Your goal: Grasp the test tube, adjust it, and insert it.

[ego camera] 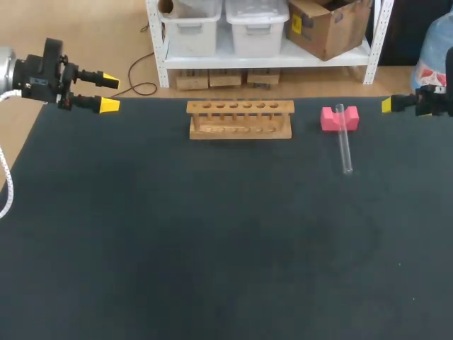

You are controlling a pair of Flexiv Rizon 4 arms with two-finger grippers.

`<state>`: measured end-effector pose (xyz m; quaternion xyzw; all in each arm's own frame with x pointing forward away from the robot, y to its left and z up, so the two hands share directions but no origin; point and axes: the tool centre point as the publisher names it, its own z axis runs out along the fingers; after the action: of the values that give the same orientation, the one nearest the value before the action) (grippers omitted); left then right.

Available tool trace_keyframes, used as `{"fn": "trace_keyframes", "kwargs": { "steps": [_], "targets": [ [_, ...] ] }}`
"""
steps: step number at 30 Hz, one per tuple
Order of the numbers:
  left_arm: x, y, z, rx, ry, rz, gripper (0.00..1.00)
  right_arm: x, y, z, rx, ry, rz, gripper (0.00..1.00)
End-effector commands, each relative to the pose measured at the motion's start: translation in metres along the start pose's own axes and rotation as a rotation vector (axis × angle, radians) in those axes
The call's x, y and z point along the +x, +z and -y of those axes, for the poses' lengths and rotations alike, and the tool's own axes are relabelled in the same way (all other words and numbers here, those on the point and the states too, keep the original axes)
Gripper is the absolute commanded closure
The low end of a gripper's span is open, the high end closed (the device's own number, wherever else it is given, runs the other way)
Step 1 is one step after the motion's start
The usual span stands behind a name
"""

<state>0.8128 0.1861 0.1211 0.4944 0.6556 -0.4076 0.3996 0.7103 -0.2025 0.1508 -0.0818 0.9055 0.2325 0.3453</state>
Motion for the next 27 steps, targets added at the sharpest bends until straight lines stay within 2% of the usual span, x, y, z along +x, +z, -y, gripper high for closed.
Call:
{"fn": "trace_keyframes", "kwargs": {
  "steps": [1, 12, 27],
  "targets": [
    [0.001, 0.0, 0.001, -0.002, 0.003, 0.003, 0.0, 0.0, -0.008, -0.007, 0.139, -0.018, 0.01, 0.0],
    [0.001, 0.0, 0.001, -0.002, 0.003, 0.003, 0.0, -0.017, -0.003, -0.018, 0.326, -0.127, 0.008, 0.0],
    [0.001, 0.0, 0.001, -0.002, 0.003, 0.003, 0.0, -0.037, 0.023, -0.029, 0.413, -0.132, 0.029, 0.0]
  ]
}}
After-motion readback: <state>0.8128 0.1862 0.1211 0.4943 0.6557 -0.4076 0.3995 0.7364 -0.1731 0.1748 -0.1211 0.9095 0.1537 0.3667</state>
